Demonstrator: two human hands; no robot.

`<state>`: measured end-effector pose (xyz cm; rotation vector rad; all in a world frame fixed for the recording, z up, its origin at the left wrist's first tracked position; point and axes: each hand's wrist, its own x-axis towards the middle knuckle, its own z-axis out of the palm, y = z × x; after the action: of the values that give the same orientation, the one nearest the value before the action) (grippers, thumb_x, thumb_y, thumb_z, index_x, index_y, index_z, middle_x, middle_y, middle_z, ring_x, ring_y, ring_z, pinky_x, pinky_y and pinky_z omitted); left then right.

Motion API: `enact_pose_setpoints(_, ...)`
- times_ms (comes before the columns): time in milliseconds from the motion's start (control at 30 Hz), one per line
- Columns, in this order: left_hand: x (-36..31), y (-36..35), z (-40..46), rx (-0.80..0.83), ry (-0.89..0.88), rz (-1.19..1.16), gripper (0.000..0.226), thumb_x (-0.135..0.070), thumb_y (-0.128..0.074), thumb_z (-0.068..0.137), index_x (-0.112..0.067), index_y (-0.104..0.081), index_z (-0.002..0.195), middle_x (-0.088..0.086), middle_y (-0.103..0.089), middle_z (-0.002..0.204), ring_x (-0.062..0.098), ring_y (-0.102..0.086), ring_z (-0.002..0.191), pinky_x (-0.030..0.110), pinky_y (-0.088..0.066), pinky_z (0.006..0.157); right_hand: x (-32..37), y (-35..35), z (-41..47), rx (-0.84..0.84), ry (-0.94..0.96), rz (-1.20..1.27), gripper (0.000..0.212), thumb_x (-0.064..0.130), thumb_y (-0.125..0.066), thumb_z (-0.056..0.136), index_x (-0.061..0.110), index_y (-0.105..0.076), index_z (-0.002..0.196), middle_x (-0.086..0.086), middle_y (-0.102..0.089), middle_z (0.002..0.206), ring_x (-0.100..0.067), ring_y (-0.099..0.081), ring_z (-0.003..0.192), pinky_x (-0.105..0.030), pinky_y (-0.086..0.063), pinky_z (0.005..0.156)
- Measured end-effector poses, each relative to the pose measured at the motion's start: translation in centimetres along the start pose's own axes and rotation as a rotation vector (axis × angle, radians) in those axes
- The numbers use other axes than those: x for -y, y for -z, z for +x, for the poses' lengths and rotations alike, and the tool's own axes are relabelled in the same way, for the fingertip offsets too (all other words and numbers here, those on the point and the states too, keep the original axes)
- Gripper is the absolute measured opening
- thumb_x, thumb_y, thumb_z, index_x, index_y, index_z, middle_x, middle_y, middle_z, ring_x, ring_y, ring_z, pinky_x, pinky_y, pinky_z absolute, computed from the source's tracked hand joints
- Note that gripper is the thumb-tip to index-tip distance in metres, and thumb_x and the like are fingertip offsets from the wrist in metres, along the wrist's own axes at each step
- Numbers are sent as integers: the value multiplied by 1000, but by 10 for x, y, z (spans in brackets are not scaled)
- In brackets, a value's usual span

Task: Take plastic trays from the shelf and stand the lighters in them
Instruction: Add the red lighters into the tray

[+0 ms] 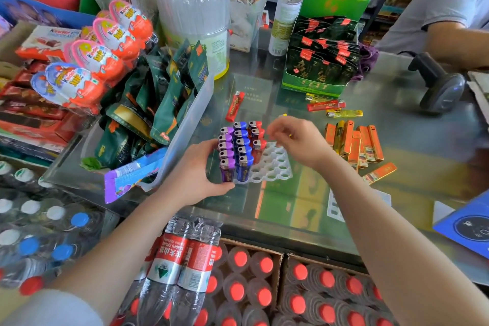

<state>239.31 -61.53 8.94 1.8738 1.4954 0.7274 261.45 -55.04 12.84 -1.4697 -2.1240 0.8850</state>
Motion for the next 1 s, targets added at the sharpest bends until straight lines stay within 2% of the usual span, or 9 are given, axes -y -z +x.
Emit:
enact_pose_setpoints(67,2,0,1,4,3,-2,50,-33,-80,57,-31,-54,100,-21,-62,94,-3,-56,94,16,-41,81,1,-6,20,-43,20,-15,26,4,-43,93,10,-61,110,-6,-64,105,-11,-53,84,-18,-39,76)
enact_pose_setpoints(233,19,-7,2,17,45,45,68,-46,-75,57,-33,-47,118,-15,-58,110,12,-50,110,35,-41,95,0,-33,68,153,84,-251,55,1,-46,88,26,-40,136,-9,-48,117,-23,-55,100,-24,-43,83)
enact_pose_setpoints(367,18,-7,1,21,62,55,70,-44,-76,58,-32,-45,120,-14,-55,110,8,-45,108,16,-35,87,6,-40,95,167,16,-442,39,37,-33,98,34,-36,137,-11,-38,129,-33,-56,101,-44,-50,86)
enact_pose_setpoints(500,17,-6,-1,23,43,70,68,-41,-77,60,-32,-44,120,-17,-53,108,7,-43,105,14,-32,84,8,-38,102,187,-24,-597,29,33,-39,97,30,-46,125,-9,-38,125,-34,-58,97,-45,-52,77)
enact_pose_setpoints(600,17,-6,1,20,49,70,68,-41,-76,60,-33,-45,120,-18,-54,108,7,-44,105,16,-33,85,0,-34,96,27,-51,-520,17,17,-48,91,22,-57,105,-8,-50,109,-33,-60,89,-37,-49,68)
enact_pose_setpoints(667,17,-6,1,15,42,75,69,-43,-76,59,-32,-46,120,-17,-55,109,9,-45,107,23,-36,89,-2,-30,87,-8,-48,-425,19,17,-52,88,19,-52,107,-8,-57,106,-32,-59,90,-37,-49,69)
enact_pose_setpoints(767,16,-6,1,12,43,72,69,-43,-76,60,-33,-46,121,-17,-57,112,11,-46,109,30,-38,93,2,-21,67,-157,-74,-34,33,20,-58,87,17,-44,117,1,-61,100,-23,-60,82,-41,-52,71)
enact_pose_setpoints(900,11,-5,2,8,5,73,61,-44,-75,60,-35,-49,114,-17,-60,106,12,-53,105,37,-40,95,10,-10,33,-473,-95,432,18,17,-57,88,19,-55,105,12,-57,84,-11,-56,76,-33,-51,74)
enact_pose_setpoints(1000,1,-1,2,-16,-39,54,55,-35,-78,58,-32,-53,106,-15,-62,100,11,-56,100,31,-42,88,15,-9,-3,-582,-67,575,11,13,-55,89,23,-53,93,14,-59,77,-4,-55,69,-23,-47,69)
